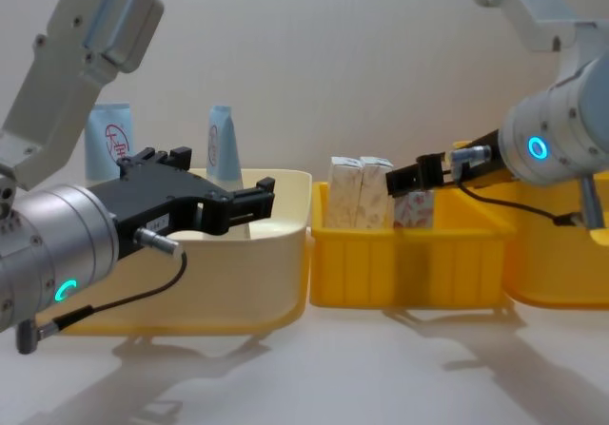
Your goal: Bimanual collaborative sorting of washing and personal care products
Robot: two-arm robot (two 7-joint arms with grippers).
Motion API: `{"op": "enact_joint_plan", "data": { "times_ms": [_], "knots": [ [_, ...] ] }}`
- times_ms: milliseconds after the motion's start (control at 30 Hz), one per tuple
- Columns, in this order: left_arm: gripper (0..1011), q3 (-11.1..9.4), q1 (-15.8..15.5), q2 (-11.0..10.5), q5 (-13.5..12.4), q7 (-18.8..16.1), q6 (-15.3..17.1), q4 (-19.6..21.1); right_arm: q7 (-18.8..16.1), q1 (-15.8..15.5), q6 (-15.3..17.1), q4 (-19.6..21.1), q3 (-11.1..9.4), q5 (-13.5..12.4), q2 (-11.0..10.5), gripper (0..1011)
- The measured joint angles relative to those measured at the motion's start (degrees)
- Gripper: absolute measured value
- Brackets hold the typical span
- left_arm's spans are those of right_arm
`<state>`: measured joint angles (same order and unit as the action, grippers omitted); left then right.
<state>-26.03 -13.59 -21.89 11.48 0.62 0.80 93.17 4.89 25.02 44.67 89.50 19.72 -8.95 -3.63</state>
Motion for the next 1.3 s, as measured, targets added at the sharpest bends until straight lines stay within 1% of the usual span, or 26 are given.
{"op": "enact_joint_plan", "data": {
  "times_ms": [367,767,1100,1300],
  "knots": [
    [1000,0.00,0.00,0.00,0.00,0.00,0.00,0.00,-1.95,2.14,0.22,-3.60,0.15,-0.39,0.93,1001],
    [999,0.00,0.00,0.00,0.00,0.00,0.00,0.00,-3.14,3.85,0.00,-6.31,0.43,-0.24,1.73,1001],
    [1000,0.00,0.00,0.00,0.00,0.00,0.00,0.00,-3.34,4.40,-0.26,-7.06,0.32,0.26,2.15,1001],
    [999,0.00,0.00,0.00,0.00,0.00,0.00,0.00,-3.05,4.30,-0.28,-6.90,-0.31,0.61,2.27,1001]
  ]
}}
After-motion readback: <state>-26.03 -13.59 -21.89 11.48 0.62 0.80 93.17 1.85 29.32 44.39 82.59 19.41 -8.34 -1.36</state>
